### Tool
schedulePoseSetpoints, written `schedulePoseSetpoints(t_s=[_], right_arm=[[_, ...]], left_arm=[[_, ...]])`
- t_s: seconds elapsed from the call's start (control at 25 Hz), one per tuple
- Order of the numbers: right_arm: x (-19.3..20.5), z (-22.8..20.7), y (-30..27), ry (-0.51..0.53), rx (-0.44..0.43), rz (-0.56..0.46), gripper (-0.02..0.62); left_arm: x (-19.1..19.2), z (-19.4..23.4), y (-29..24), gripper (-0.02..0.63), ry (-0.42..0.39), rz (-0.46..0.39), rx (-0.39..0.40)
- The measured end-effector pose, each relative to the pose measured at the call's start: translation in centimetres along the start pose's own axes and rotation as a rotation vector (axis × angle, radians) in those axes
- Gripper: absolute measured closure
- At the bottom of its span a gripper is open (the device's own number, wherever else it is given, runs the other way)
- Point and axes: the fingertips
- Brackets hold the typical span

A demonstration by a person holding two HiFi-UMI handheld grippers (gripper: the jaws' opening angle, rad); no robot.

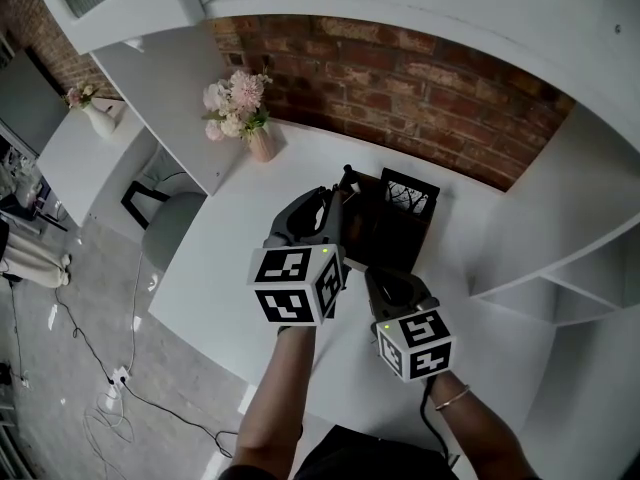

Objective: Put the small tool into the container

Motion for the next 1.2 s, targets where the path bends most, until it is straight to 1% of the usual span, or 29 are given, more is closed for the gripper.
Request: schedulePoseSetpoints(t_s=[0.2, 0.44, 0.76, 0.96, 1.2], right_arm=[[0.1, -1.0, -0.6, -0.008, 0.02, 0.012, 0.591], [0.2, -2.0, -0.6, -0.014, 0.035, 0.015, 0.591], [0.3, -2.4, -0.6, -0.015, 0.035, 0.015, 0.591], [0.2, -2.9, -0.3, -0.007, 0.04, 0.013, 0.591], [0.1, -2.9, 0.0, 0.0, 0.041, 0.009, 0.591]], left_arm=[[0.5, 0.1, -1.3, 0.535, 0.01, 0.016, -0.003], [2.3, 0.1, -1.9, 0.535, 0.018, 0.044, -0.006], [5.2, 0.0, -2.5, 0.535, 0.001, 0.105, -0.016], [6.2, 0.0, -2.8, 0.535, -0.01, 0.129, -0.025], [6.7, -0.4, -3.1, 0.535, -0.021, 0.148, -0.015]])
Point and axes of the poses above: the fingertips, and each gripper's own axes: y backward along the fingers, z to its left, x out of its underside, and after that the axes turned 15 degrees about -x, right-handed
